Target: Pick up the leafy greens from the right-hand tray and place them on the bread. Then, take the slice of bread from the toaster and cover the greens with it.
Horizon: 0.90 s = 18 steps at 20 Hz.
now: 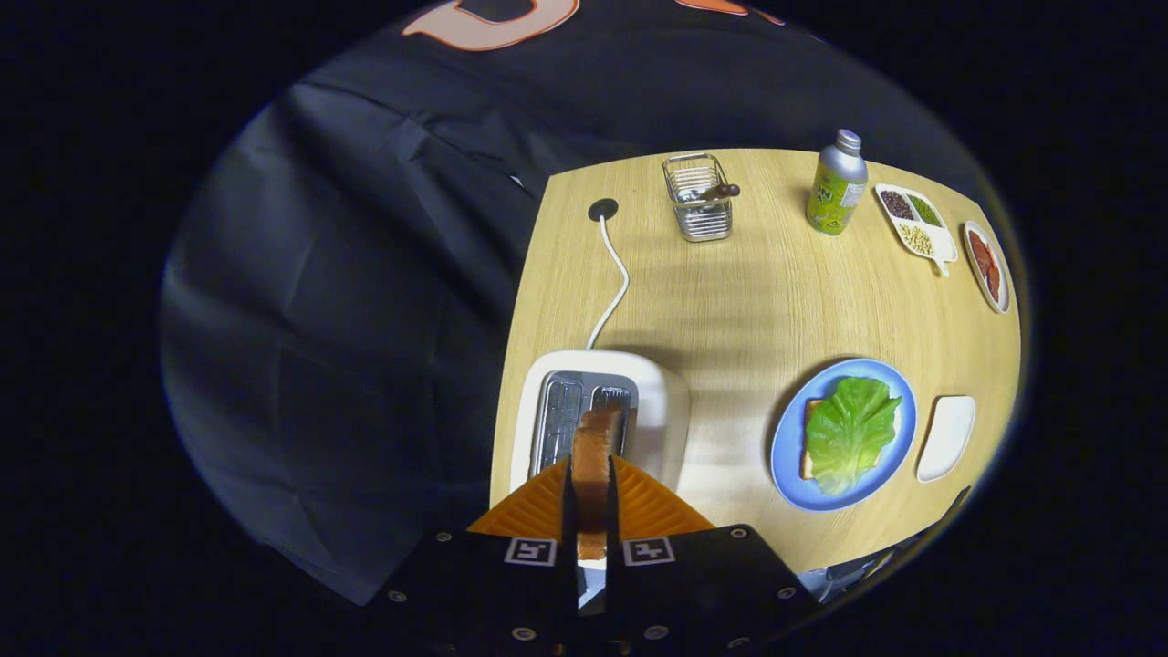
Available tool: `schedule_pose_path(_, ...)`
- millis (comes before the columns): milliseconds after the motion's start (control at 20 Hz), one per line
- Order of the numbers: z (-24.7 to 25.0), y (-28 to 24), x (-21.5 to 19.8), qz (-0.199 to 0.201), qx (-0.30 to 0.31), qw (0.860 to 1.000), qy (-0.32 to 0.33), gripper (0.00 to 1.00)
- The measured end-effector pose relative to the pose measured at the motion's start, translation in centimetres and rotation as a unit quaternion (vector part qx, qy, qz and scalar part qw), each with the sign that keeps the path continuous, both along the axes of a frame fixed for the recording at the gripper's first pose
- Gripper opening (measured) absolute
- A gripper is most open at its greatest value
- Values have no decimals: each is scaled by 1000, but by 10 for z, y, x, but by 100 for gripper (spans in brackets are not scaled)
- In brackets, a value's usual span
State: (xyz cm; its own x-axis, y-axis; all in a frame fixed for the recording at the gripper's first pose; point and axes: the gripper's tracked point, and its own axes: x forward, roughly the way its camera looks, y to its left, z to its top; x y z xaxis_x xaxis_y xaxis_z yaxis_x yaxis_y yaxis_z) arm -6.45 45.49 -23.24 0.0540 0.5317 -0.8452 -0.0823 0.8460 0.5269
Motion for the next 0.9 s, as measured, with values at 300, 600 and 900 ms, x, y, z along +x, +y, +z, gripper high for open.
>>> schedule_pose_path(300, 31, -35, 2, -41, 60, 997, -10, 12)
schedule_pose_path(600, 15, -101, 3, -107, 66, 992, -2, 12)
schedule_pose_path(900, -20, -158, -9, -136, 80, 987, 15, 12)
